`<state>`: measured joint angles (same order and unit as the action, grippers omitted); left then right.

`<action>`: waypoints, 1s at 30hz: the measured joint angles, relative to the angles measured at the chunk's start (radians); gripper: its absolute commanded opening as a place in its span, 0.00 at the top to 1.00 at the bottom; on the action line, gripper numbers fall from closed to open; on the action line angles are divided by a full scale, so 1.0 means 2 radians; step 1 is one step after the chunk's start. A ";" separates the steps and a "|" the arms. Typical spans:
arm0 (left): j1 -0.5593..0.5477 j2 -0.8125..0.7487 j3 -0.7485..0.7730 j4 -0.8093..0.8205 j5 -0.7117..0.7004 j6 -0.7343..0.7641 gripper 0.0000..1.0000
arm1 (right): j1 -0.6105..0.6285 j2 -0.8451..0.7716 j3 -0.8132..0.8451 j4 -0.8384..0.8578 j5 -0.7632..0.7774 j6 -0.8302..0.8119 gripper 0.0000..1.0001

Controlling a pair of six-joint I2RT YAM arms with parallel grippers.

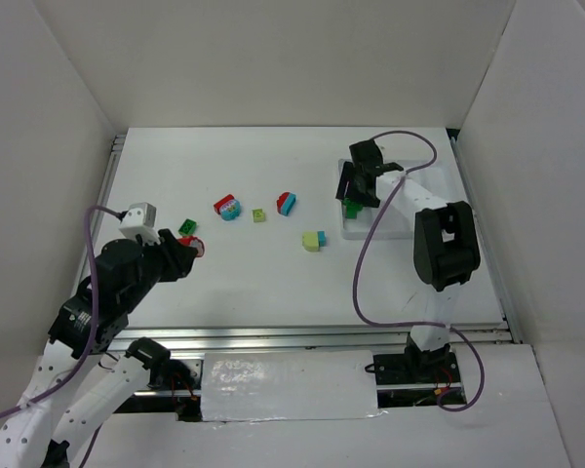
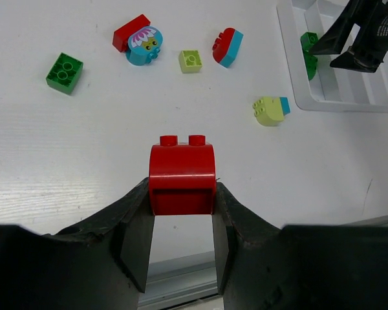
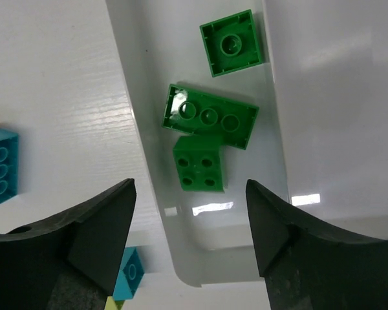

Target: Sort the legos into containers by color

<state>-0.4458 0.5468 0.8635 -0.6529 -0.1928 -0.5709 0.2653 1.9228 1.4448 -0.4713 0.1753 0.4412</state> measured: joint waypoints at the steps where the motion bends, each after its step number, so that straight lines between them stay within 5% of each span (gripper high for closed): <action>1: 0.000 0.000 0.000 0.000 0.001 0.000 1.00 | 0.000 -0.002 0.000 -0.002 -0.001 -0.001 0.23; 7: 0.001 0.007 0.000 0.009 0.049 0.013 1.00 | 0.004 -0.097 -0.066 0.018 -0.096 -0.013 0.22; 9: 0.002 0.014 -0.001 0.028 0.106 0.017 1.00 | 0.019 -0.162 -0.116 0.038 -0.190 -0.022 0.01; 16: 0.002 0.045 -0.026 0.167 0.395 -0.001 1.00 | 0.194 -0.332 -0.243 0.212 -0.462 0.000 0.00; 23: 0.001 0.026 -0.042 0.268 0.548 -0.044 1.00 | 0.236 -0.386 -0.310 0.390 -0.541 0.091 0.03; 30: 0.001 0.018 -0.042 0.278 0.566 -0.045 1.00 | 0.258 -0.392 -0.310 0.478 -0.564 0.144 0.04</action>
<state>-0.4442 0.5835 0.7788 -0.0978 0.9401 -0.6605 0.7811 1.1397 0.8242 0.4847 -0.9535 0.7284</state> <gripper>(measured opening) 0.478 0.962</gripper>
